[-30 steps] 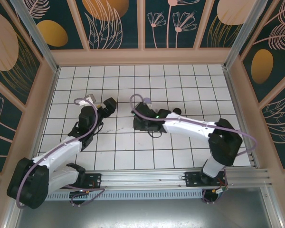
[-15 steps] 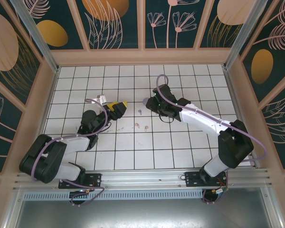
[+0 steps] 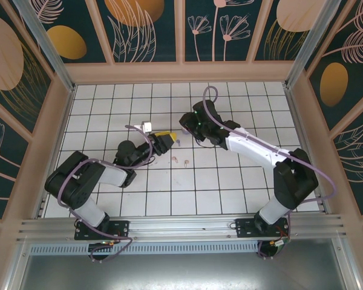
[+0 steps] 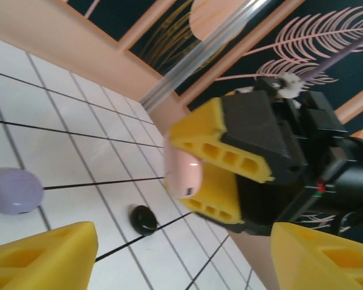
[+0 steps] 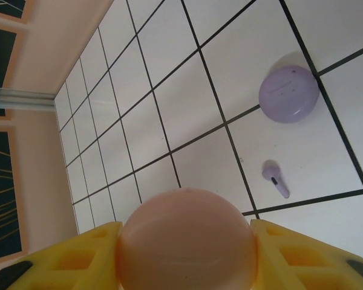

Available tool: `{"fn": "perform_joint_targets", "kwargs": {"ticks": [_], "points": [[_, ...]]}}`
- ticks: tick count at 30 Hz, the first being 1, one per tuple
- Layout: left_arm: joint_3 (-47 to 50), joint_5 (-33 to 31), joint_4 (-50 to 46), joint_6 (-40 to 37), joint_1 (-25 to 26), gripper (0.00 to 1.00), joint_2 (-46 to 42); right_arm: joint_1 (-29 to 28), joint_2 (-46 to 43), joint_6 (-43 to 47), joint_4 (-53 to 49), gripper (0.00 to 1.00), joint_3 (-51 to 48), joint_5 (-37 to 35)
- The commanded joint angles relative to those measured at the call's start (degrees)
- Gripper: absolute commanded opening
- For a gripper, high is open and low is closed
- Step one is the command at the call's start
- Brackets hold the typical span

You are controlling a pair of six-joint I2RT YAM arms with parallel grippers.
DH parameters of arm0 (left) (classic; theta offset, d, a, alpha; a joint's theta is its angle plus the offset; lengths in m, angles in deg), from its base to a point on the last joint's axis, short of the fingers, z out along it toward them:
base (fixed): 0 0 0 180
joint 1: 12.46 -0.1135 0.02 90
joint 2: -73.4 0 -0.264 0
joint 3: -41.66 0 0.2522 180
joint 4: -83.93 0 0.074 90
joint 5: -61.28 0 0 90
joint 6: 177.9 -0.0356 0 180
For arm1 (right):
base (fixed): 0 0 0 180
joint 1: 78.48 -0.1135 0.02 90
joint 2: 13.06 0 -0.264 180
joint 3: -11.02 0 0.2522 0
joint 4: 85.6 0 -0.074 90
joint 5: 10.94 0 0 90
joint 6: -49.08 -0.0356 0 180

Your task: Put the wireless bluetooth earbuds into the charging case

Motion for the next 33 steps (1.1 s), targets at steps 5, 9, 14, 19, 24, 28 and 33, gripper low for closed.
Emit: {"fn": "perform_joint_targets", "kwargs": {"ticks": [5, 9, 14, 19, 24, 28, 33], "points": [[-3.6, 1.4, 6.0, 0.0, 0.9, 0.55, 5.7, -1.1, 1.4, -2.3, 2.1, 0.37, 4.0, 1.2], [-4.8, 1.5, 6.9, 0.3, 1.0, 0.50, 7.7, -1.3, 1.5, -2.6, 2.4, 0.37, 4.1, 1.4], [-6.4, 0.8, 7.6, 0.3, 1.0, 0.47, 9.4, -1.7, 1.5, -2.8, 2.8, 0.37, 3.8, 1.8], [-8.4, 0.5, 7.5, 0.3, 1.0, 0.47, 10.7, -2.0, 1.0, -2.9, 3.1, 0.37, 3.1, 1.9], [-10.3, 0.2, 7.3, 0.4, 1.1, 0.46, 11.8, -2.2, 0.5, -3.0, 3.3, 0.36, 2.6, 2.0], [-10.9, -0.7, 7.7, 0.4, 1.0, 0.44, 12.5, -2.4, 0.2, -3.0, 3.4, 0.37, 2.3, 2.1], [-11.4, -1.7, 8.4, 0.4, 1.0, 0.37, 13.2, -2.6, -0.1, -3.1, 3.6, 0.36, 2.0, 2.2]]}}
